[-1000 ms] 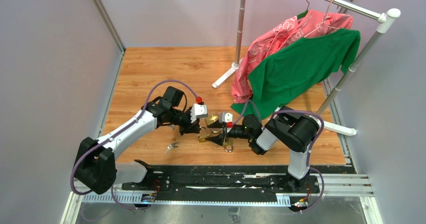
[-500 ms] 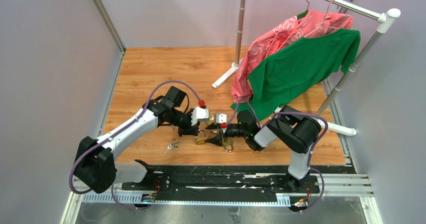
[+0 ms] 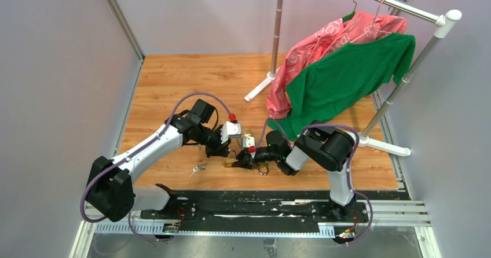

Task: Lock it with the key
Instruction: Lock the lock.

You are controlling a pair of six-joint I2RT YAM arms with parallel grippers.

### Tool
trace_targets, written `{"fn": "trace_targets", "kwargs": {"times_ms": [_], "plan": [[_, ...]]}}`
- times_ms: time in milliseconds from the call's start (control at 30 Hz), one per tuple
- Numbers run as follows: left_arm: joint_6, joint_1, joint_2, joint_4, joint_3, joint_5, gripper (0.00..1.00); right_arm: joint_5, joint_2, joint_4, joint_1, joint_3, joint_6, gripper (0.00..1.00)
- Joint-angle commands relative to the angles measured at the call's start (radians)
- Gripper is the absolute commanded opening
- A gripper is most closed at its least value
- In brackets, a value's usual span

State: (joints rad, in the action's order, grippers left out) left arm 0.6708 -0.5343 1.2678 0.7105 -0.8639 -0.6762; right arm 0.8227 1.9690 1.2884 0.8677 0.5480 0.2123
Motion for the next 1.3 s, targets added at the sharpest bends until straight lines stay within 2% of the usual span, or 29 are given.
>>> {"fn": "trace_targets", "kwargs": {"times_ms": [0, 100, 167, 367, 500, 600, 800, 900, 1133, 1267], "plan": [[-0.063, -0.003, 0.001, -0.028, -0.027, -0.019, 0.00, -0.050, 0.044, 0.138, 0.013, 0.002, -0.038, 0.17], [-0.091, -0.004, -0.004, -0.029, -0.028, -0.026, 0.00, -0.131, 0.038, 0.173, 0.009, -0.022, -0.003, 0.09], [-0.103, -0.003, -0.005, -0.025, -0.038, -0.023, 0.00, -0.152, 0.024, 0.138, 0.005, -0.023, 0.034, 0.04], [0.072, -0.004, -0.004, 0.005, -0.012, 0.011, 0.00, -0.137, 0.000, 0.064, 0.007, -0.020, 0.091, 0.00], [0.150, -0.006, 0.007, -0.010, 0.010, -0.010, 0.00, -0.137, -0.016, 0.049, 0.006, -0.030, 0.099, 0.00], [0.139, -0.006, 0.020, -0.056, -0.002, 0.034, 0.00, -0.122, -0.016, 0.052, 0.006, -0.036, 0.098, 0.00], [0.108, -0.005, 0.052, -0.006, 0.028, -0.005, 0.00, -0.148, -0.016, 0.056, 0.002, -0.035, 0.076, 0.00], [0.103, -0.006, 0.069, -0.011, 0.044, 0.028, 0.00, -0.160, -0.019, 0.059, 0.002, -0.034, 0.068, 0.00], [0.193, -0.006, 0.107, -0.028, 0.090, 0.093, 0.00, -0.219, -0.046, 0.062, -0.005, -0.064, 0.082, 0.00], [0.249, -0.005, 0.117, -0.025, 0.134, 0.085, 0.00, -0.228, -0.070, 0.034, -0.006, -0.075, 0.099, 0.00]]}}
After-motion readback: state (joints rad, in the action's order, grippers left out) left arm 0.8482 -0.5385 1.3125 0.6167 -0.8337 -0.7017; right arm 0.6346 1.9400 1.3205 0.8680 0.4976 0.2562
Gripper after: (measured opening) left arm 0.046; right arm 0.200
